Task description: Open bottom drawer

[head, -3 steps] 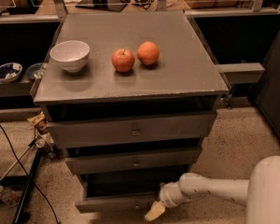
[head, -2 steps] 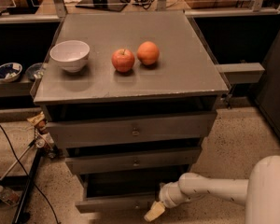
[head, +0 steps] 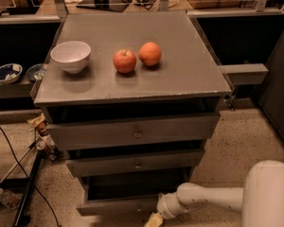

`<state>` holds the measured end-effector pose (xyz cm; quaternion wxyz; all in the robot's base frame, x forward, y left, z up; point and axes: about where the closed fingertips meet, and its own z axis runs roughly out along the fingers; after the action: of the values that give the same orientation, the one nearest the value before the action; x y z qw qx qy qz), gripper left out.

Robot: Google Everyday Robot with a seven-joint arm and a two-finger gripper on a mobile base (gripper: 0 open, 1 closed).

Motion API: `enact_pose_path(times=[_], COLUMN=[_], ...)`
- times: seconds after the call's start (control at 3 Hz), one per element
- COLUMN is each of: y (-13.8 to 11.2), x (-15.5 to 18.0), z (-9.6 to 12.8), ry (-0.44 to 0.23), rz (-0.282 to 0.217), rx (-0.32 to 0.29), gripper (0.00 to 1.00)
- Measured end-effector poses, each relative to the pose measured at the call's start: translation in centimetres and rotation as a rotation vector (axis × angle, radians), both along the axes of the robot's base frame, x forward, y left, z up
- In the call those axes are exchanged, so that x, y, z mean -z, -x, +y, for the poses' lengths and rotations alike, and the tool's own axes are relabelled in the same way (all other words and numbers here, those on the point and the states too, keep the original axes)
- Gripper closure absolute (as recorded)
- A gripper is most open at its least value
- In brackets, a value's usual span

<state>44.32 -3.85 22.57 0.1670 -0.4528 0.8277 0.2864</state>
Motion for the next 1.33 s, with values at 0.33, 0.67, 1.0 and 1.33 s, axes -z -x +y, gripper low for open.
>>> enact_pose_path(times=[0.33,0.67,1.0,1.33], y=[-0.2,-1.5,-2.5,-2.3], x=[-0.4,-3.6,-5.6,-4.3], z=[-0.2,-1.4,-2.6,-2.0], ry=[-0.013,-0.028,-0.030,-0.011], rz=[-0.007,-0.082,-0.136,-0.120], rx=[0.010,0.046,0.074,0.067], gripper=[0.00,0.00,0.00,0.00])
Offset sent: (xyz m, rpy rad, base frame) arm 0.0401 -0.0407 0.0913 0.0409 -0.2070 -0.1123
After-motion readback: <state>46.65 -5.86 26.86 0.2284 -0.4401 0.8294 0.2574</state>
